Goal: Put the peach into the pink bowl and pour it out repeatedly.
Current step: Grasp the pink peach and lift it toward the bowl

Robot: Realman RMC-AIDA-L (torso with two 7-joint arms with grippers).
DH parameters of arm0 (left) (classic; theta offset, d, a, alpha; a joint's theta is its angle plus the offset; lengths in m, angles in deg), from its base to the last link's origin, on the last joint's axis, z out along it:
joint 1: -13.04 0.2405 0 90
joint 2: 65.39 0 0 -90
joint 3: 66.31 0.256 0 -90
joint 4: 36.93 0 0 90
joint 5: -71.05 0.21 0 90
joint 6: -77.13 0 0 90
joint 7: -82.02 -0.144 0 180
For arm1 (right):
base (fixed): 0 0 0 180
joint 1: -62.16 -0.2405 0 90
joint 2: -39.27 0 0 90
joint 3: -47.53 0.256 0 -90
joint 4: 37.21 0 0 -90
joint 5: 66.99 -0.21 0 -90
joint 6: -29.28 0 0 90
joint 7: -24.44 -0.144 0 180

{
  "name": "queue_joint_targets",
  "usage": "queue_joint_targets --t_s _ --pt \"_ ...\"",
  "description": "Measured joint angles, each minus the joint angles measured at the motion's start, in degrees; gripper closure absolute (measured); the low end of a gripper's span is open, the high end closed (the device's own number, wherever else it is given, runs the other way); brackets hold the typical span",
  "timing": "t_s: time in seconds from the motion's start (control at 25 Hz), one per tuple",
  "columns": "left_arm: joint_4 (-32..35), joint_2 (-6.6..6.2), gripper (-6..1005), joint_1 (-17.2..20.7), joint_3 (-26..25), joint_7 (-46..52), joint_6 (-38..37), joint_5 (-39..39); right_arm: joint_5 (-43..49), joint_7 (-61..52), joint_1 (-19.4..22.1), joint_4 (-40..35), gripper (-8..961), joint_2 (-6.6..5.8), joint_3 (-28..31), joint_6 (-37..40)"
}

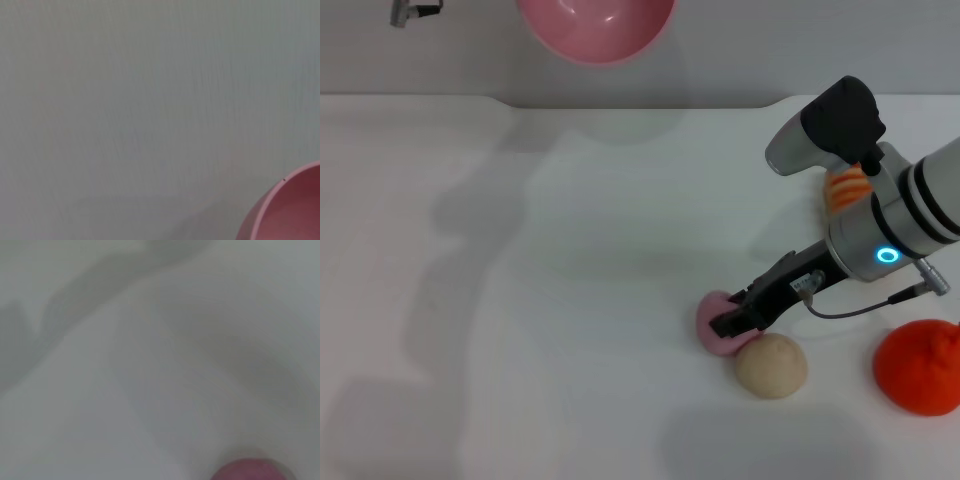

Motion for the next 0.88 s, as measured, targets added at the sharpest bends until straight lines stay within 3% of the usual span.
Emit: queue_joint_targets --t_s 0.16,0.56,0.68,0.88 --pt "0.0 0.06 953 0.1 0.0 0.0 0.0 0.0 0.4 0.0 0.1 0.0 482 -0.04 -0.9 -0.7" --pt "0.0 0.05 952 0.3 0.0 0.0 -0.2 0.0 0.5 0.2 0.7 -2.6 766 -0.12 -2.3 -2.1" --pt "0.0 0.03 952 0.3 0.0 0.0 -0.3 0.0 0.5 0.1 2.0 -6.3 854 -0.26 -1.7 -1.7" --pt "0.0 0.02 952 0.4 0.0 0.0 -1.0 0.0 0.5 -0.1 6.5 -19.7 901 -0.45 -0.4 1.1"
